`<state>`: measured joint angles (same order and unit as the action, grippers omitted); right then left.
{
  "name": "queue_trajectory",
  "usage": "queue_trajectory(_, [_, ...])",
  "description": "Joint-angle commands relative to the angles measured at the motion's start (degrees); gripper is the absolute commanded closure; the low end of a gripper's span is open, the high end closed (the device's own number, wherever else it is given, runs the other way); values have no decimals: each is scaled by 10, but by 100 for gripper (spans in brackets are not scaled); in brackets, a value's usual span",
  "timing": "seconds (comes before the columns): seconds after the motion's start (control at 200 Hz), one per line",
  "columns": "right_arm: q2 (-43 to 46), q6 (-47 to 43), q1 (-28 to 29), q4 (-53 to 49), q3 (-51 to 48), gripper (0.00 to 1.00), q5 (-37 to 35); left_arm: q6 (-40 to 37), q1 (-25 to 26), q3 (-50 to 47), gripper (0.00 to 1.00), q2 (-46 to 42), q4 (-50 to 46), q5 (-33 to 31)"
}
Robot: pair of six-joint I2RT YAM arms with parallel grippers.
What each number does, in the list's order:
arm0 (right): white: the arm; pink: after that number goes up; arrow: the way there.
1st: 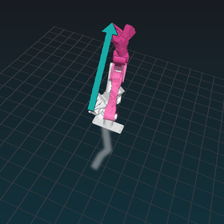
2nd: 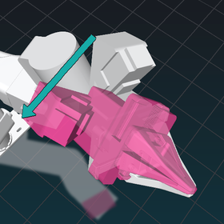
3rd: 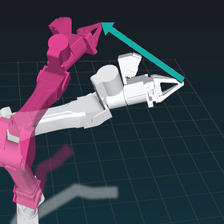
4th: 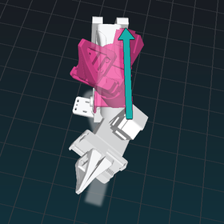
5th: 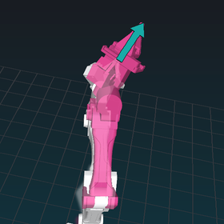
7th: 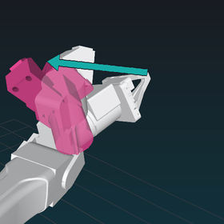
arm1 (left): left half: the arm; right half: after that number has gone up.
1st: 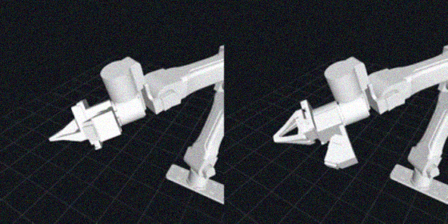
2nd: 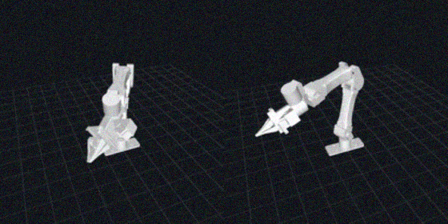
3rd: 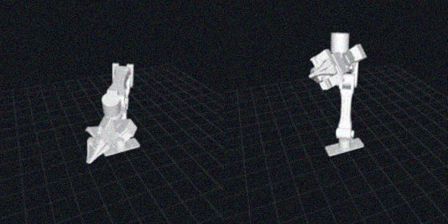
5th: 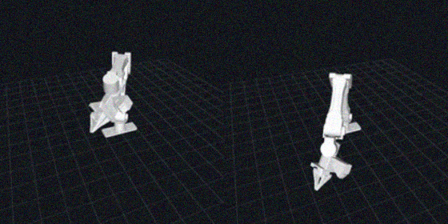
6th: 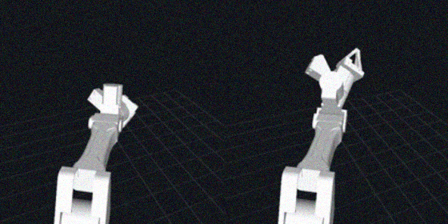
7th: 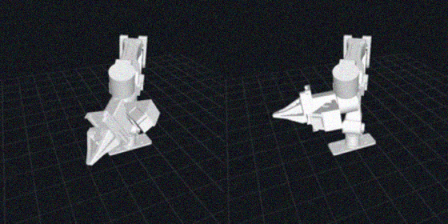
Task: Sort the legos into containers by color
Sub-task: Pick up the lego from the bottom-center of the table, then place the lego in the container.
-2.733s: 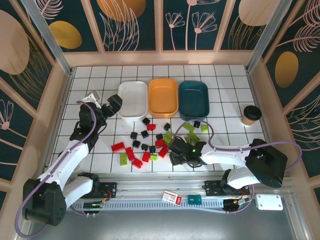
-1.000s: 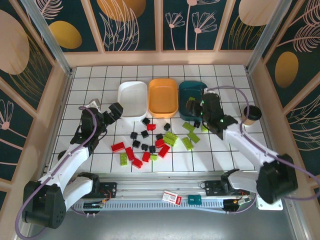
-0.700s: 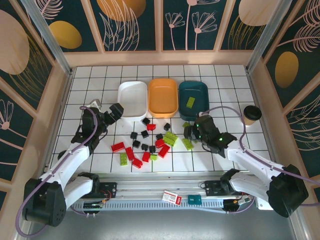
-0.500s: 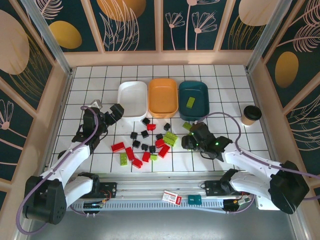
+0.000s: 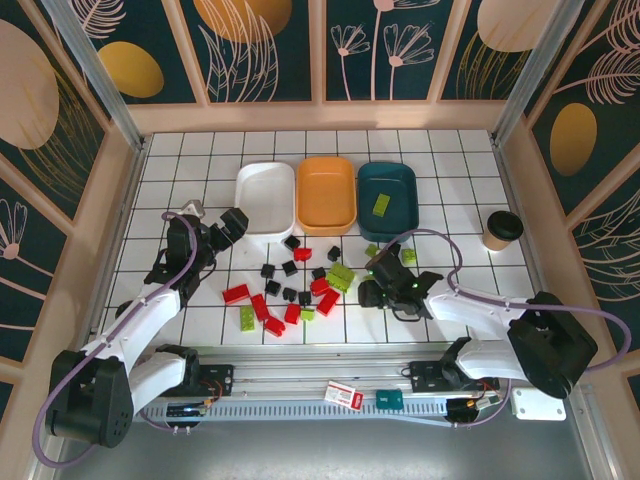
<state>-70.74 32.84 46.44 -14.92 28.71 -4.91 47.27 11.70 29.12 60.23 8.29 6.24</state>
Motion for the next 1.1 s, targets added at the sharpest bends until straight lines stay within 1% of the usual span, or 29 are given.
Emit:
queue_trajectory(0.0, [-2, -12, 9, 18, 9, 42, 4, 8, 4, 0, 1, -2, -5, 7])
queue_trajectory(0.075, [-17, -10, 5, -4, 18, 43, -38, 10, 4, 0, 1, 1, -1, 9])
queue_trajectory(0.155, [-40, -14, 1, -15, 24, 46, -64, 12, 4, 0, 1, 5, 1, 11])
queue_trajectory(0.34, [-85, -34, 3, 13, 39, 47, -59, 11, 3, 1, 1, 9, 1, 11])
queue_trajectory(0.4, [-92, -40, 3, 20, 44, 51, -57, 11, 4, 1, 1, 9, 1, 10])
queue_trajectory(0.485, [-95, -51, 3, 23, 47, 60, -46, 11, 4, 1, 1, 8, 0, 11])
queue_trajectory(0.576, [-73, -58, 4, 24, 40, 69, -29, 9, 4, 4, 1, 6, -2, 11])
queue_trajectory(0.706, [5, -65, 3, 9, 35, 84, -22, 7, 4, 5, 1, 4, -1, 12])
queue_trajectory(0.796, [55, -71, -3, -21, 57, 92, -32, 8, 4, 7, 1, 3, 0, 12])
queue_trajectory(0.881, [94, -86, -16, -49, 97, 94, -47, 9, 3, 9, 1, 3, 1, 16])
queue_trajectory(0.941, [106, -96, -30, -50, 123, 94, -47, 10, 4, 11, 1, 4, 0, 18])
queue_trajectory(1.011, [103, -111, -50, -35, 158, 94, -34, 12, 4, 12, 1, 3, 0, 18])
queue_trajectory(1.096, [73, -127, -71, -7, 199, 94, -17, 13, 4, 12, 1, 1, 0, 20])
